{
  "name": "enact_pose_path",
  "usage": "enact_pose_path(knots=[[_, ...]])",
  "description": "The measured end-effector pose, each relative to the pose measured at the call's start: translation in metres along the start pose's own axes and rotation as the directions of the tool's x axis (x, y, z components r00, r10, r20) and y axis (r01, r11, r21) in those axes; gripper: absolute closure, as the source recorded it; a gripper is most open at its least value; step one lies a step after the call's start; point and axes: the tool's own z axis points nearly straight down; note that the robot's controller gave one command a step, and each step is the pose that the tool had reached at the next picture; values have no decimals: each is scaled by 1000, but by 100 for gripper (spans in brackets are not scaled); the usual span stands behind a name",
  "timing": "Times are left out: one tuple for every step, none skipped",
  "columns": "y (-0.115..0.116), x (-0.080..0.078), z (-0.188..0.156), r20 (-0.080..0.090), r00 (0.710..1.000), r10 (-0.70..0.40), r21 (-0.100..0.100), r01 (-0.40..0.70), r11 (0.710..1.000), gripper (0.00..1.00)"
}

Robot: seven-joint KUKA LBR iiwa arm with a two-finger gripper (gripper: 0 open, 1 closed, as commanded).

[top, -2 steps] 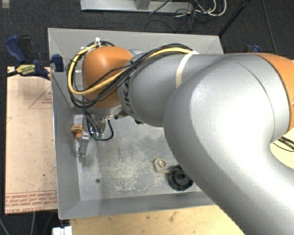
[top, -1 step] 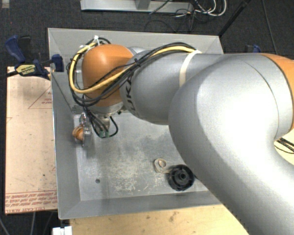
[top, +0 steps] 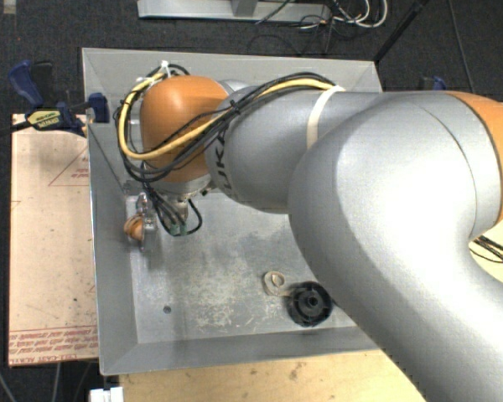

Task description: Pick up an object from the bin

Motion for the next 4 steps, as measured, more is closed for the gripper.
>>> enact_pose_path(knots=[[0, 1, -2, -4, 1000, 0, 2, 0, 1000, 100], [-1, 4, -21, -13, 1000, 0, 5, 0, 1000, 100], [-1, 1, -46, -6, 1000, 0, 2, 0, 1000, 100], [0, 0, -64, 1, 1000, 1, 0, -1, 1000, 100]])
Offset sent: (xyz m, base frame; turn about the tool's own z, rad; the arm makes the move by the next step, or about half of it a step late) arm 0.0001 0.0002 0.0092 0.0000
